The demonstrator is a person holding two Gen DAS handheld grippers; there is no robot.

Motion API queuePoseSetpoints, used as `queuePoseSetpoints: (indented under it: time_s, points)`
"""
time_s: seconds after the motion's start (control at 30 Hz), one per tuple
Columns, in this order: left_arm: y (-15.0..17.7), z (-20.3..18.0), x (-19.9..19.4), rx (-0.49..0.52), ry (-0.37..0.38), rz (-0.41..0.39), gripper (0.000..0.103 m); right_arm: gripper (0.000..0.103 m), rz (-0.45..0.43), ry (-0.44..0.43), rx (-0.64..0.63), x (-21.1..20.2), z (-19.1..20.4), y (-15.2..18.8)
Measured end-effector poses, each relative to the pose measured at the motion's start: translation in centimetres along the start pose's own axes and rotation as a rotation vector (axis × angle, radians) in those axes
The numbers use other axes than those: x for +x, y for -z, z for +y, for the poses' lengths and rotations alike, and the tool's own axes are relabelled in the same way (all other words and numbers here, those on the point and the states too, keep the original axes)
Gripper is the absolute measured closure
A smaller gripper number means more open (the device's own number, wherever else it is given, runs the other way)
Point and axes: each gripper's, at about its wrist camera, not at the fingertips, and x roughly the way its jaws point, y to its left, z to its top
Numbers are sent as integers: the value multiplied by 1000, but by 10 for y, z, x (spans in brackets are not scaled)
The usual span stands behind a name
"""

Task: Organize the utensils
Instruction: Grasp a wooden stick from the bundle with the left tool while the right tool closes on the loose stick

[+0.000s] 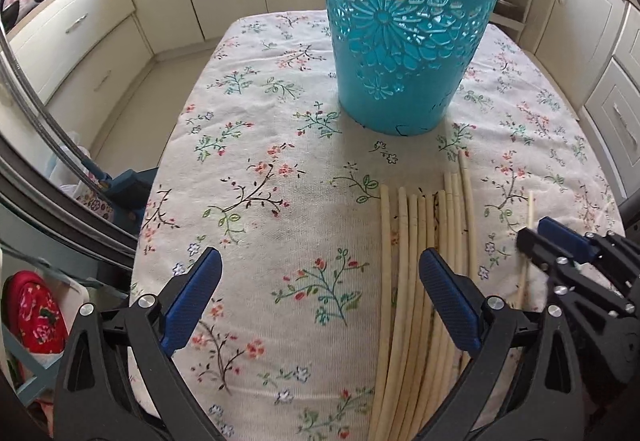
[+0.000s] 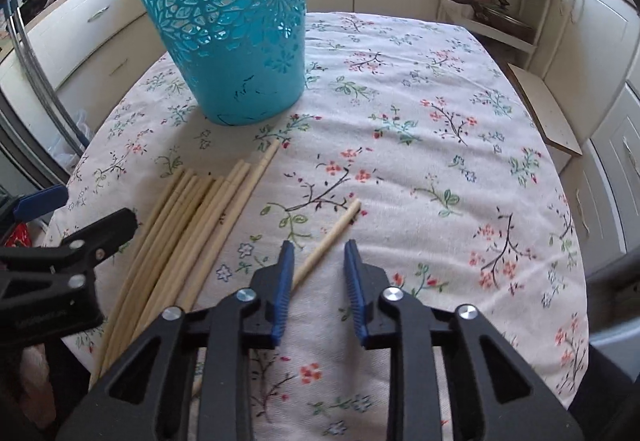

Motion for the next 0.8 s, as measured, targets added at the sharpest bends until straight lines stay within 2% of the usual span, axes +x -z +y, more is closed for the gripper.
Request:
queuePoseSetpoints:
  time_s: [0.17,0.73,0.8]
  points:
    - [-4,-2,10,8,-21,4,7,90,8,-52,-11,8,-13,-10]
    - [-6,3,27,7,-35,14,8,90,-8,-82,-36,12,-12,-12]
    - [-7,4,29,7,-15,6,14,90,-7,-79,-43,12,-11,-12]
